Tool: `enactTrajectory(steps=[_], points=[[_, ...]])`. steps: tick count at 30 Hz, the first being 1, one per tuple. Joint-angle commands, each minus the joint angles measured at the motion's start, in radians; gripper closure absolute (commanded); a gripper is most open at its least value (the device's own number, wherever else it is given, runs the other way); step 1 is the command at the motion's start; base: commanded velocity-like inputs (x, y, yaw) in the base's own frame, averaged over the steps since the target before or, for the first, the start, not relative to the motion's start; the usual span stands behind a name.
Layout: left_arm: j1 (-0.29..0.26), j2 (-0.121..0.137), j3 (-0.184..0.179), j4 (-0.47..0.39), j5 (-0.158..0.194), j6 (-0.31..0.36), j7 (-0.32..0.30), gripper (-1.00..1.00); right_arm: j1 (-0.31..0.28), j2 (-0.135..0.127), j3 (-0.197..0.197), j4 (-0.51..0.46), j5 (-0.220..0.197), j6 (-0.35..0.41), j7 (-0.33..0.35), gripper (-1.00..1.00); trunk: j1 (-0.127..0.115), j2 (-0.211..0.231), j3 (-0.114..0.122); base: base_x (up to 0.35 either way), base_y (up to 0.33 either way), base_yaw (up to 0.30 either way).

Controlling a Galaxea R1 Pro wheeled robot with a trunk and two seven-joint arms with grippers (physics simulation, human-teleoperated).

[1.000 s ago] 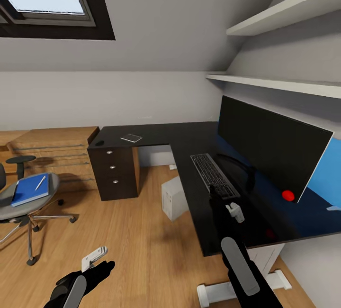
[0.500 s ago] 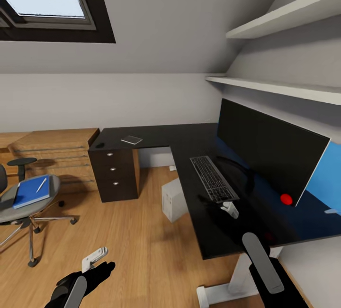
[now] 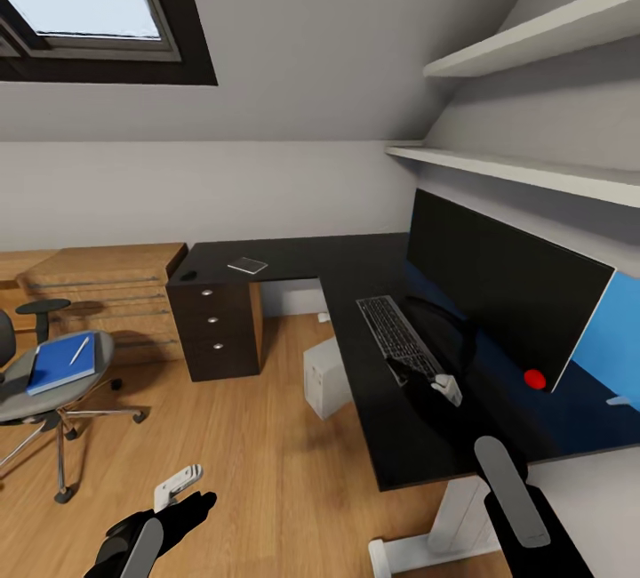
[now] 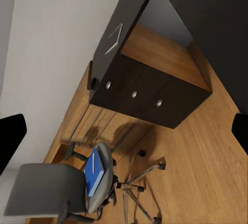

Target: In the bedroom, organize the workspace by keeping the computer under the desk, ensuring the monitor is on the desk, placing the keyboard on the desk next to the monitor, placing the mouse on the desk next to the keyboard, moving the folder from the swivel chair onto the desk next to the mouse, stacking the notebook on top of the folder with the pen on top of the notebook, and positioning the swivel chair next to the desk.

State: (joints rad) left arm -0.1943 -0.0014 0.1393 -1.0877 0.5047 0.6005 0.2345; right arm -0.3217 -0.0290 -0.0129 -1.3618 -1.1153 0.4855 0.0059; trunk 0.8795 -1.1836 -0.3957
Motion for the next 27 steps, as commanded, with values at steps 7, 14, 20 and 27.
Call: enactTrajectory(steps=[7,14,20,27], points=[[-0.001,0.000,0.000,-0.001,0.011,0.004,0.006,-1.00,-0.001,0.000,-0.003,0.005,-0.005,0.005,0.012,-1.00,0.000,-0.001,-0.001,0.000,0.000,0.000],[-0.001,0.000,0.000,-0.001,0.011,0.004,0.005,-1.00,0.000,0.000,-0.005,0.006,-0.006,0.005,0.013,-1.00,0.000,-0.001,-0.001,0.000,0.000,0.000],[-0.001,0.000,0.000,-0.001,0.011,0.004,0.005,-1.00,0.000,0.000,-0.004,0.006,-0.006,0.005,0.014,-1.00,0.000,-0.001,-0.001,0.000,0.000,0.000],[-0.001,0.000,0.000,-0.001,0.011,0.004,0.005,-1.00,0.000,0.003,0.001,0.005,0.003,0.003,0.005,-1.00,0.000,-0.001,-0.001,0.000,0.000,0.197]])
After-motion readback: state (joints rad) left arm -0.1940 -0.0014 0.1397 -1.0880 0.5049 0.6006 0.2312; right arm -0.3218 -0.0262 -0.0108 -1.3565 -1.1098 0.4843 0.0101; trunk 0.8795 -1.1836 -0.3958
